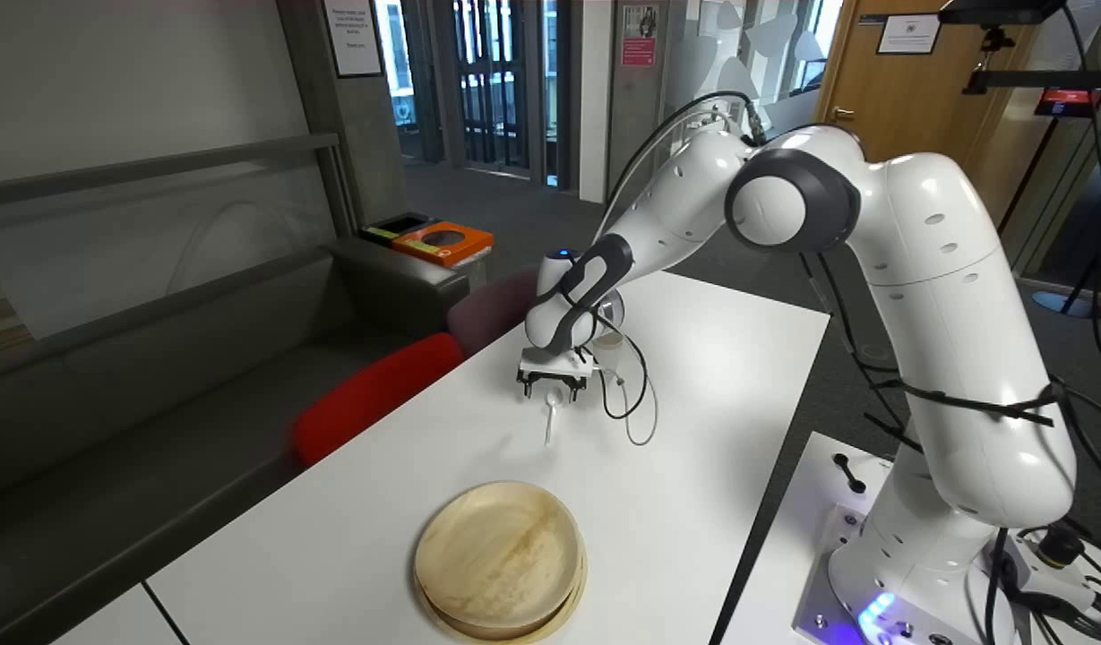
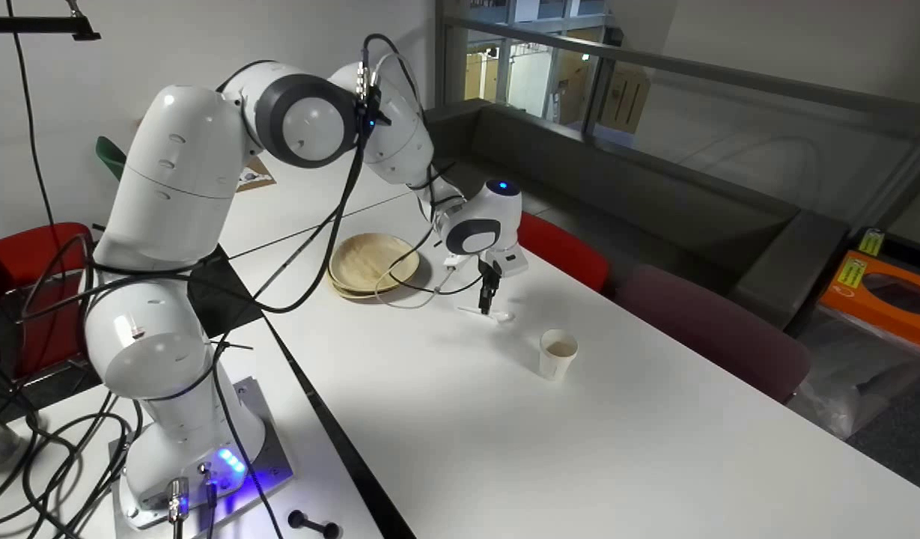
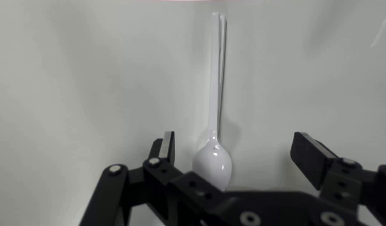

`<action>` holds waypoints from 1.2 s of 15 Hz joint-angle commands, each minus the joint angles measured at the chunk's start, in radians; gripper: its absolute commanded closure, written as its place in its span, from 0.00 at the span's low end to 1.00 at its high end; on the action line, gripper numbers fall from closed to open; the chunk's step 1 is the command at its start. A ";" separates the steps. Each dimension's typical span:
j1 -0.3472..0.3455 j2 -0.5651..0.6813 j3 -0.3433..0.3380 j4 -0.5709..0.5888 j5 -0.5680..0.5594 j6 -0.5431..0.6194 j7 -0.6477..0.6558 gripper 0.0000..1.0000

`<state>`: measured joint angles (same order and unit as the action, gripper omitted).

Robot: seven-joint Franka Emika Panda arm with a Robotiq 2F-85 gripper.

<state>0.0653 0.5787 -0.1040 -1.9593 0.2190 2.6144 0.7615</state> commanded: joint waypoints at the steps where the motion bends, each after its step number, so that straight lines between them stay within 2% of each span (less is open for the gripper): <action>1: 0.030 -0.217 -0.021 -0.213 -0.040 0.098 -0.028 0.00; 6: 0.052 -0.425 -0.035 -0.383 -0.140 0.190 -0.016 0.00; 8: 0.026 -0.507 -0.002 -0.418 -0.179 0.110 -0.119 0.00; 13: 0.001 -0.658 0.035 -0.487 -0.257 0.010 -0.314 0.00; 18: 0.002 -0.710 0.076 -0.507 -0.202 -0.080 -0.586 0.00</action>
<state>0.0835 -0.0719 -0.0580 -2.4316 -0.0205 2.5884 0.3336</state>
